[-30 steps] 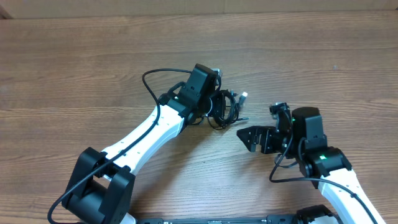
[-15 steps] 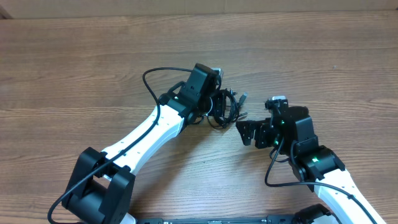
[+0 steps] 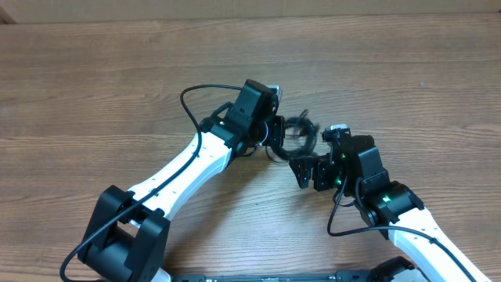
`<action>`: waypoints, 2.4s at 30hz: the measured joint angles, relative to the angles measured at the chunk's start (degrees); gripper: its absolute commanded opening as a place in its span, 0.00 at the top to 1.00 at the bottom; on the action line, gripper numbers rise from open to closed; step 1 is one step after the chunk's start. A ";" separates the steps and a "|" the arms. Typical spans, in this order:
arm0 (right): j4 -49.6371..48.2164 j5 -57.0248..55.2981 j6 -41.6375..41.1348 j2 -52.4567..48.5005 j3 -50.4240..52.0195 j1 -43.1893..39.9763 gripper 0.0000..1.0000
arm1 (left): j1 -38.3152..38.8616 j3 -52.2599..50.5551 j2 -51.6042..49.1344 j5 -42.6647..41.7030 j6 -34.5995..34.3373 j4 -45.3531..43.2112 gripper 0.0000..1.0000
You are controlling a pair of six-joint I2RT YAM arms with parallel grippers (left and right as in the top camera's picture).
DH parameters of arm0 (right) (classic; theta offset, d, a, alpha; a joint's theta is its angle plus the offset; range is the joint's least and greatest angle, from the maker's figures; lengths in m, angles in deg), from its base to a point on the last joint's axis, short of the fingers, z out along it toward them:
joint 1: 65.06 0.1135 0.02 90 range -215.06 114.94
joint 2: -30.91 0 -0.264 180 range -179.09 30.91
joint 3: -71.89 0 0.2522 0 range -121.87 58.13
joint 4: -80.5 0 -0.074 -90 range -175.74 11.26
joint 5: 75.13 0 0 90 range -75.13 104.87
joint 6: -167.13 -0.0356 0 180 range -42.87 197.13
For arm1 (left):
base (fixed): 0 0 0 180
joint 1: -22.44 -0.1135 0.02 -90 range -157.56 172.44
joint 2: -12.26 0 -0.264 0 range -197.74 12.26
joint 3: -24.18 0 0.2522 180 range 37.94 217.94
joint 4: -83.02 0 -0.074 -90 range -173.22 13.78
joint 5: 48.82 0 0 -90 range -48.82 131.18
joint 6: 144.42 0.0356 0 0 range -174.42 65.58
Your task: Untangle cables
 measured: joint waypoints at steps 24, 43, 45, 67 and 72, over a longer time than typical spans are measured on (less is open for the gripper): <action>10.73 -12.66 -10.99 7.45 -0.15 -10.56 0.00 | 0.09 0.00 -0.02 -1.14 9.55 -13.09 0.45; 13.62 -9.84 -13.57 9.68 -0.15 -13.99 0.00 | 4.52 0.04 -8.79 -1.16 10.12 -15.93 0.48; 13.64 -8.90 -13.57 9.68 -0.15 -13.99 0.00 | 4.55 0.04 -8.96 -0.31 10.14 -15.72 0.48; 13.62 -1.75 -13.57 9.68 -0.15 -13.99 0.00 | 4.55 0.04 -13.11 3.74 8.37 -16.37 0.96; 13.55 -1.68 -13.60 9.66 -0.15 -13.99 0.00 | 4.55 0.04 -11.91 2.89 8.37 -15.23 0.96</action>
